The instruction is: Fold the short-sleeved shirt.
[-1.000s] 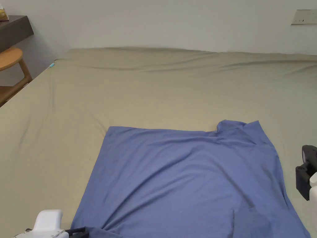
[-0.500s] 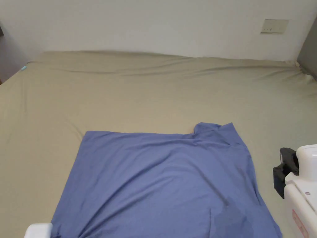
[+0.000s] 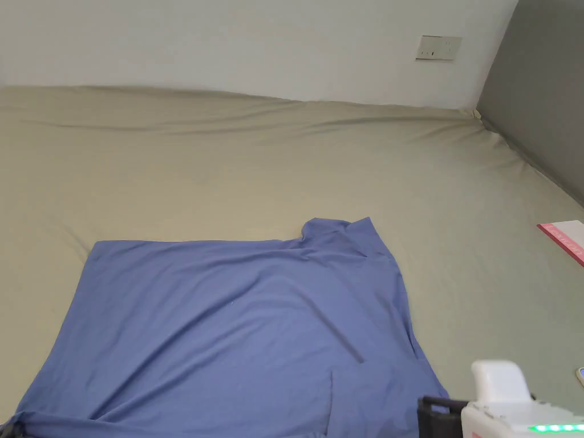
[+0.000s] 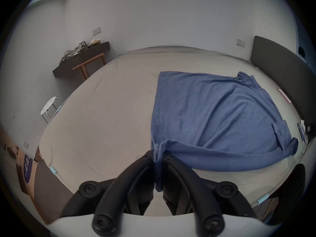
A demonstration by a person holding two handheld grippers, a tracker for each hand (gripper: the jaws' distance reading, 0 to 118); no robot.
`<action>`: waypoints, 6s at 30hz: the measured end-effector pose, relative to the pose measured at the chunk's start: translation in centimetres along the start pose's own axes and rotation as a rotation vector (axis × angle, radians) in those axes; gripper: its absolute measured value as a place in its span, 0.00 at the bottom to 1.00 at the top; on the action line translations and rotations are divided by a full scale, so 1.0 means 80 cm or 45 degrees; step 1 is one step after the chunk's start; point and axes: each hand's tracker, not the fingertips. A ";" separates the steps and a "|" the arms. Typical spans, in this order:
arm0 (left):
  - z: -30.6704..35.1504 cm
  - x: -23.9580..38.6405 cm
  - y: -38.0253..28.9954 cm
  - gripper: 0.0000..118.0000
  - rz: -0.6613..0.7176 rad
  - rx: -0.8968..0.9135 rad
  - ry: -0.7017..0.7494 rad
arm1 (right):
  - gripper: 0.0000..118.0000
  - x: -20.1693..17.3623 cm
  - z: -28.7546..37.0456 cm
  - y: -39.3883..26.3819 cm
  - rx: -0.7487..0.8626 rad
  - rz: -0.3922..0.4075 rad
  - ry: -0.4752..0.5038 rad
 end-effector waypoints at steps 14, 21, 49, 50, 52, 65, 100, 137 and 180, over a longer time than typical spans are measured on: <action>-0.029 0.010 -0.019 0.05 -0.071 -0.157 0.057 | 0.45 -0.004 -0.078 -0.042 -0.234 -0.019 0.118; -0.027 0.008 -0.023 0.05 -0.008 -0.121 0.056 | 0.07 -0.015 -0.064 -0.032 -0.110 -0.013 0.145; -0.183 0.033 0.133 0.05 0.163 -0.145 0.010 | 0.07 -0.020 -0.207 0.156 -0.104 -0.229 0.108; -0.192 0.035 0.133 0.05 0.155 -0.162 0.011 | 0.07 -0.027 -0.209 0.158 -0.116 -0.223 0.103; -0.211 0.039 0.133 0.05 0.138 -0.203 0.015 | 0.07 -0.032 -0.222 0.158 -0.143 -0.207 0.092; -0.154 0.016 0.178 0.89 0.176 0.087 0.090 | 0.98 -0.022 -0.162 0.211 0.220 -0.087 -0.025; 0.104 0.130 0.199 0.00 -0.158 0.615 -0.104 | 0.00 -0.149 0.166 0.186 0.985 0.321 0.089; -0.121 0.063 0.092 0.06 0.044 -0.040 -0.031 | 0.93 -0.018 -0.063 0.169 0.146 0.087 -0.028; -0.063 -0.001 0.008 0.06 -0.049 -0.272 -0.109 | 0.07 0.028 -0.077 0.024 -0.352 -0.047 0.179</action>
